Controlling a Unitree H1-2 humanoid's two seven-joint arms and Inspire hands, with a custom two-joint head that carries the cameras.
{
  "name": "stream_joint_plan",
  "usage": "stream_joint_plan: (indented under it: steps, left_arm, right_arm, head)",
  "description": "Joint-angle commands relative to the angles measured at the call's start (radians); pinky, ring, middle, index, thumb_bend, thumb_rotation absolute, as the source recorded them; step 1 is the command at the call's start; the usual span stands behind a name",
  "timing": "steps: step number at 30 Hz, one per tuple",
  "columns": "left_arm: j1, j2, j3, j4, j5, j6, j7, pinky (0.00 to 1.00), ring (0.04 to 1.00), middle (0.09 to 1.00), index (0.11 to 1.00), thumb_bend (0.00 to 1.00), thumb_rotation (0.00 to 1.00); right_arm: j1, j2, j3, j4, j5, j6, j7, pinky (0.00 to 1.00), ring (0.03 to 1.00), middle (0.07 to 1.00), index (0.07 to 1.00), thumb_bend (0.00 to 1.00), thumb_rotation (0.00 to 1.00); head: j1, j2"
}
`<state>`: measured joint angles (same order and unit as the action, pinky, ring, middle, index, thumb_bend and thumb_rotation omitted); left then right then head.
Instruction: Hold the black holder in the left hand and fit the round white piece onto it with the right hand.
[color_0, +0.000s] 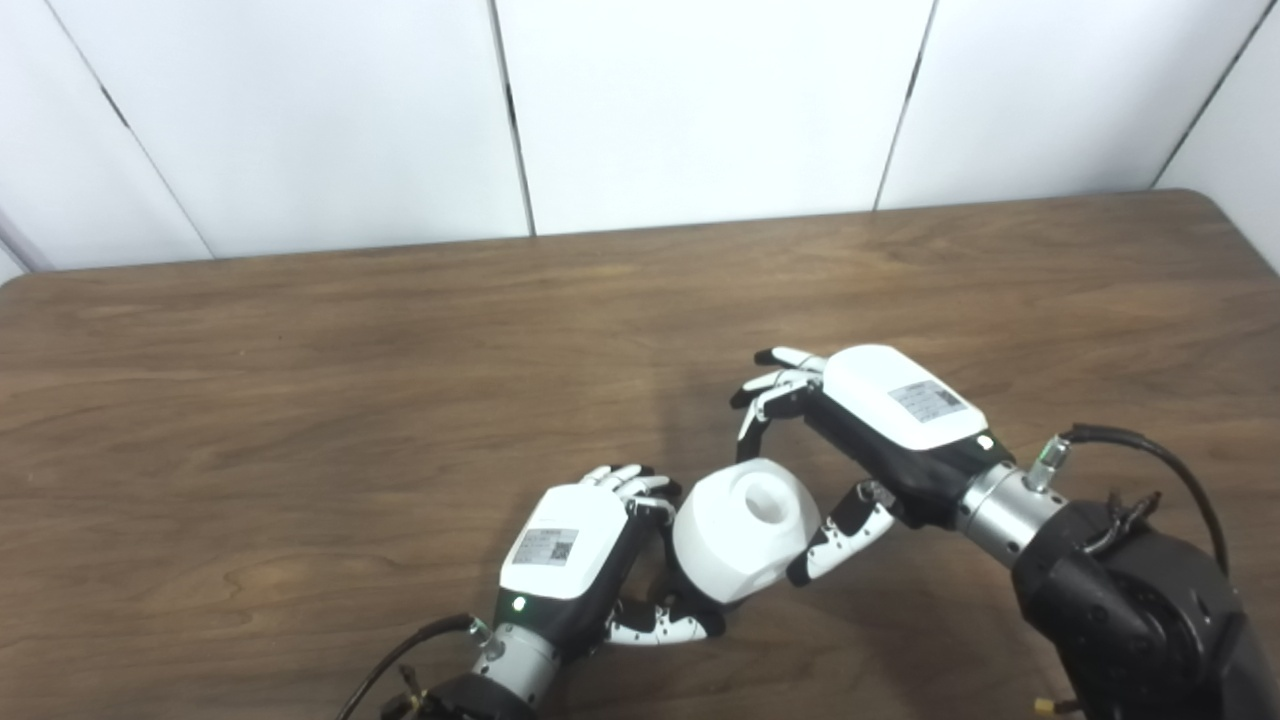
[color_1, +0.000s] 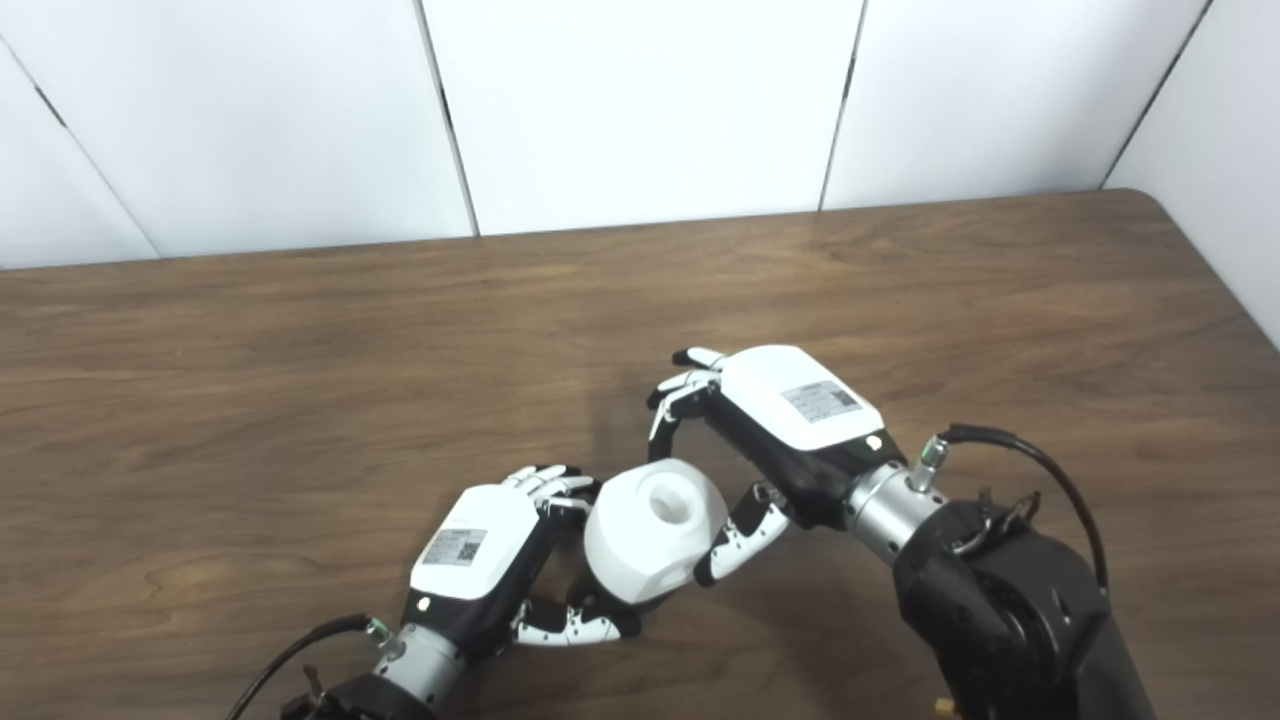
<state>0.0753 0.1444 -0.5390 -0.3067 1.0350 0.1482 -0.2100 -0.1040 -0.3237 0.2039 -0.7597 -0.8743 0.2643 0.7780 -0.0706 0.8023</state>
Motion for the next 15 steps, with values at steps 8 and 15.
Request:
stream_joint_plan:
  steps: [8,15]
  left_arm:
    - [0.031,0.016,-0.021,0.061,0.011,0.037,-0.098,0.88,0.888,0.82,0.49,0.52,0.05]
    - [0.03,0.013,-0.023,0.063,0.016,0.04,-0.098,0.88,0.886,0.817,0.49,0.52,0.05]
  right_arm:
    - [-0.008,0.018,0.014,-0.047,0.018,-0.017,-0.001,0.87,0.932,0.8,0.483,0.52,0.13]
    - [-0.012,0.026,0.017,-0.065,0.016,-0.009,0.018,0.88,0.939,0.806,0.483,0.52,0.13]
  head:
    - [0.0,-0.002]
    - [0.002,-0.001]
